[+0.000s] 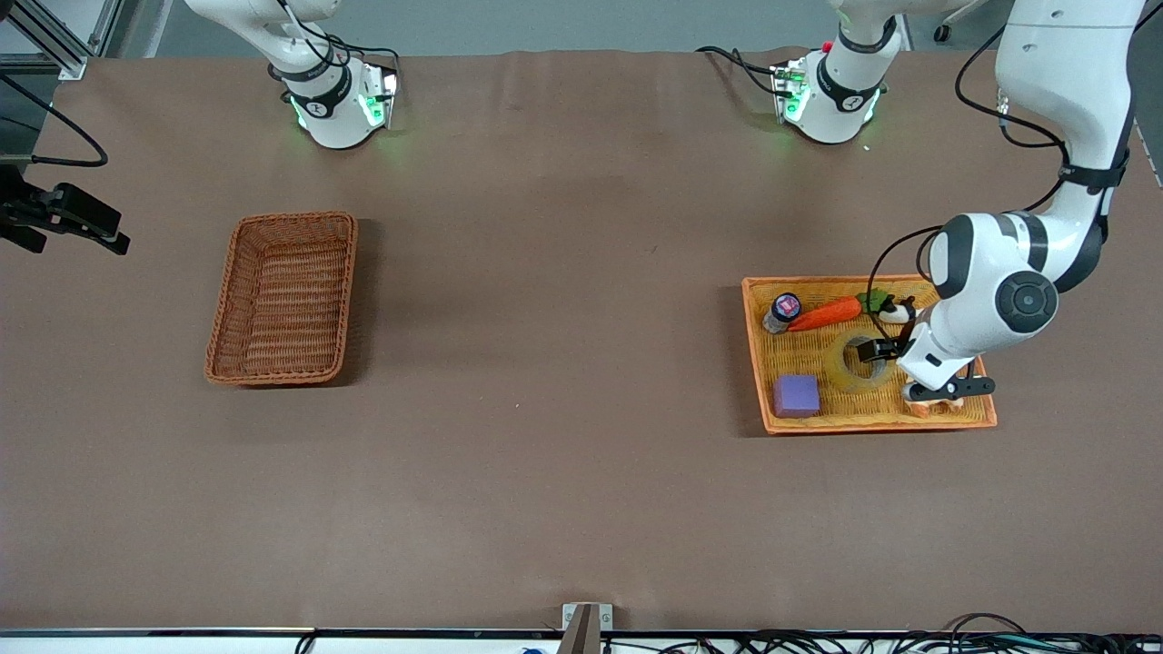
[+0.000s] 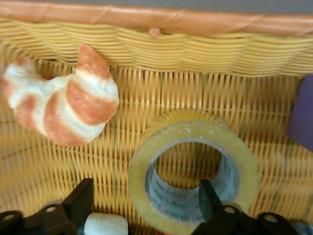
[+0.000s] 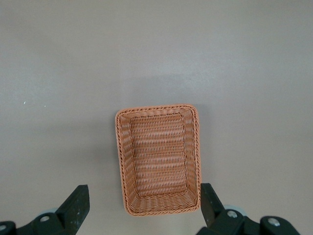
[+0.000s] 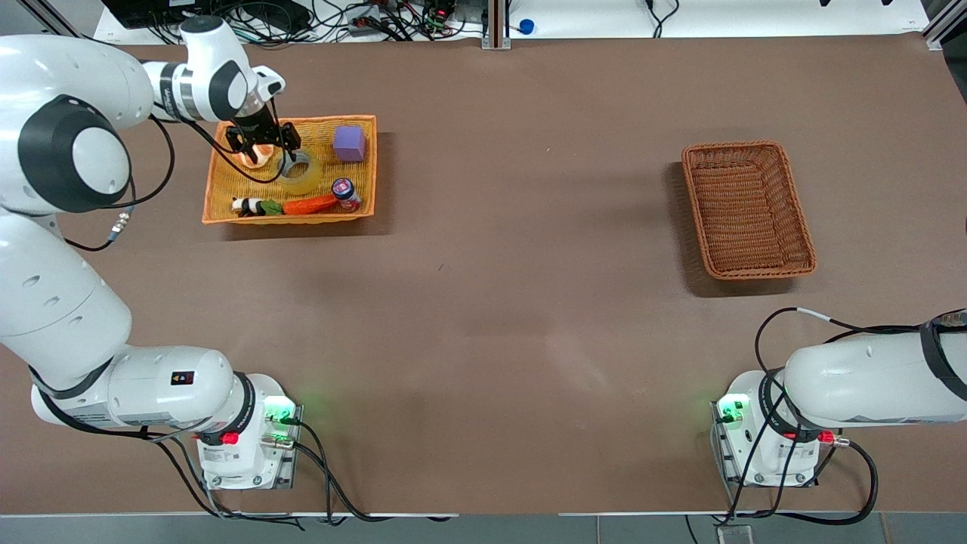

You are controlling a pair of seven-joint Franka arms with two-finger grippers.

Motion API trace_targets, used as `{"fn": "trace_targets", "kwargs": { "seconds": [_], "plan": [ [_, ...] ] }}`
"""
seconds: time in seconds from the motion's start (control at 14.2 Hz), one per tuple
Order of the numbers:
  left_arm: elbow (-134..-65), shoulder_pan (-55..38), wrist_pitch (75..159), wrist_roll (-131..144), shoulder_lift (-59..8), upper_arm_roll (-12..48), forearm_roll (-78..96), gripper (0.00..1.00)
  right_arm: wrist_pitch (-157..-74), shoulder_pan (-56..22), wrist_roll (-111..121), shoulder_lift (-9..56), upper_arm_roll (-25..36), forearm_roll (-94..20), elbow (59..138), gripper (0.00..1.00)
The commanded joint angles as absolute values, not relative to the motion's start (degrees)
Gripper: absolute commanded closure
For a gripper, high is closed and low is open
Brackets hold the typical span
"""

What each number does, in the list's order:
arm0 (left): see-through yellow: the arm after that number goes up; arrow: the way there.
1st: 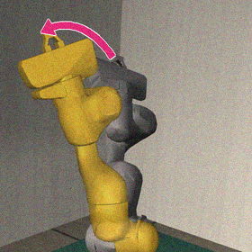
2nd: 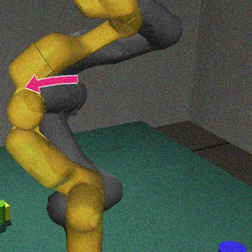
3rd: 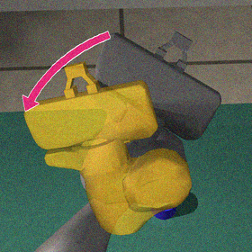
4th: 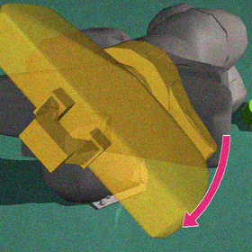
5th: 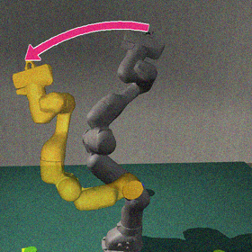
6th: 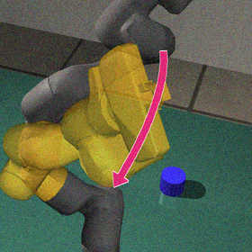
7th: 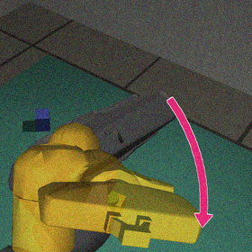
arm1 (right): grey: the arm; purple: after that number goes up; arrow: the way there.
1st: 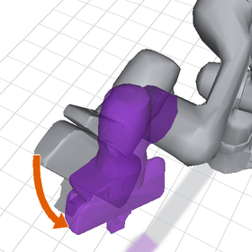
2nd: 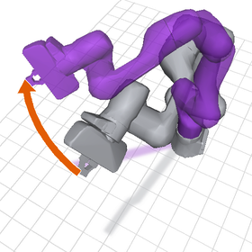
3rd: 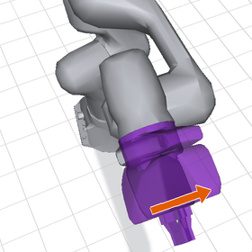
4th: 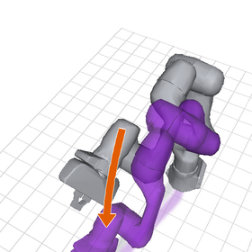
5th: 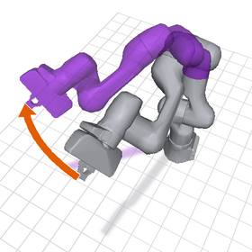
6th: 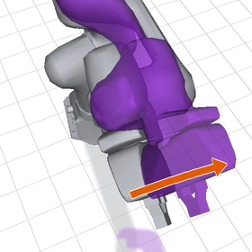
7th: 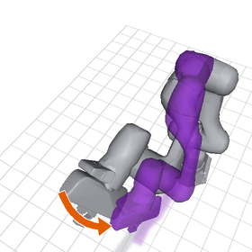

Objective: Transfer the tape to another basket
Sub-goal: 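Lower the left gripper onto the tape roll and close on it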

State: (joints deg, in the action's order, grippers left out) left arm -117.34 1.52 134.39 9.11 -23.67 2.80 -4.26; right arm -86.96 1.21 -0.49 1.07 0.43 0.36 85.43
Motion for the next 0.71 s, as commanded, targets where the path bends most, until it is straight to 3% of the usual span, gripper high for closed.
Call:
{"fn": "trace_targets", "kwargs": {
  "seconds": [0.0, 0.35, 0.64],
  "plan": [
    [-117.2, 2.7, 135.4, 9.4, -25.0, 3.0, -4.7, 0.17, -87.2, 1.5, 0.3, 0.5, 0.4, 0.4, 86.0, 0.00],
    [-116.8, 2.6, 135.6, 9.5, -26.1, 3.0, -4.7, 0.96, -87.2, 1.5, 0.3, 0.5, 0.4, 0.4, 86.0, 0.00],
    [-113.6, 3.2, 132.8, 8.3, -21.7, 3.2, -4.7, 1.00, -87.2, 1.4, 0.2, 0.5, 0.4, 0.4, 86.0, 0.00]
  ]
}}
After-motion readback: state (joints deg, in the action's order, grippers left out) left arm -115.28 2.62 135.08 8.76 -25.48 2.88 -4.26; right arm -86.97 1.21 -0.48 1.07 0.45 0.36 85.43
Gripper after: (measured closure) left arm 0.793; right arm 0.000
